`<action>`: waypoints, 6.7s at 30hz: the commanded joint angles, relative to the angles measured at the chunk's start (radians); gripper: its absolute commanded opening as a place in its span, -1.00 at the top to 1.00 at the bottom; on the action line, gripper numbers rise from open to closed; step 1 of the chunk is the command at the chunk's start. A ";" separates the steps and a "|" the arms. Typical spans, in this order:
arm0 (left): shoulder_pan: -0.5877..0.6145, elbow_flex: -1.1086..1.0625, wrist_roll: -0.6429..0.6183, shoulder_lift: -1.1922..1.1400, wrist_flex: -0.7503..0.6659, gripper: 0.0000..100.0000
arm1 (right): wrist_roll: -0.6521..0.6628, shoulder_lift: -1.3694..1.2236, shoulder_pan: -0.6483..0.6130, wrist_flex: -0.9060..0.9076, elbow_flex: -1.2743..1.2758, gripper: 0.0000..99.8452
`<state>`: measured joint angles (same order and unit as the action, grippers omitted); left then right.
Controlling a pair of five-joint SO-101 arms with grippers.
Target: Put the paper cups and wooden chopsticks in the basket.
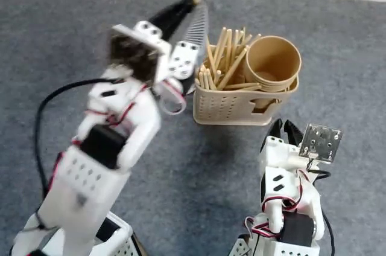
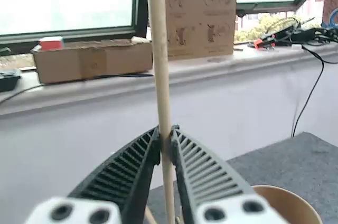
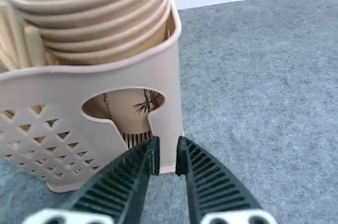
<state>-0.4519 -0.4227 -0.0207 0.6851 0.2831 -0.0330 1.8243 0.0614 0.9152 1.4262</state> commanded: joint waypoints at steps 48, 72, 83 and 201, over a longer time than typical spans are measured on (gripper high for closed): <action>0.340 0.275 -0.087 -0.058 0.681 0.81 | 0.014 0.004 -0.005 -0.025 -0.005 0.86; 0.317 -0.374 0.063 -0.275 0.276 0.65 | 0.014 0.004 -0.007 -0.067 0.031 0.86; 0.297 -0.105 0.063 -0.716 0.258 0.65 | 0.014 0.004 -0.007 -0.067 0.031 0.86; 0.794 -0.142 -0.071 -0.321 0.763 0.99 | 0.190 -0.880 0.317 -0.070 -0.656 0.87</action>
<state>0.2800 -0.4826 -0.0821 0.2570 1.0840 0.1481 1.1124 0.3468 0.8646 0.9076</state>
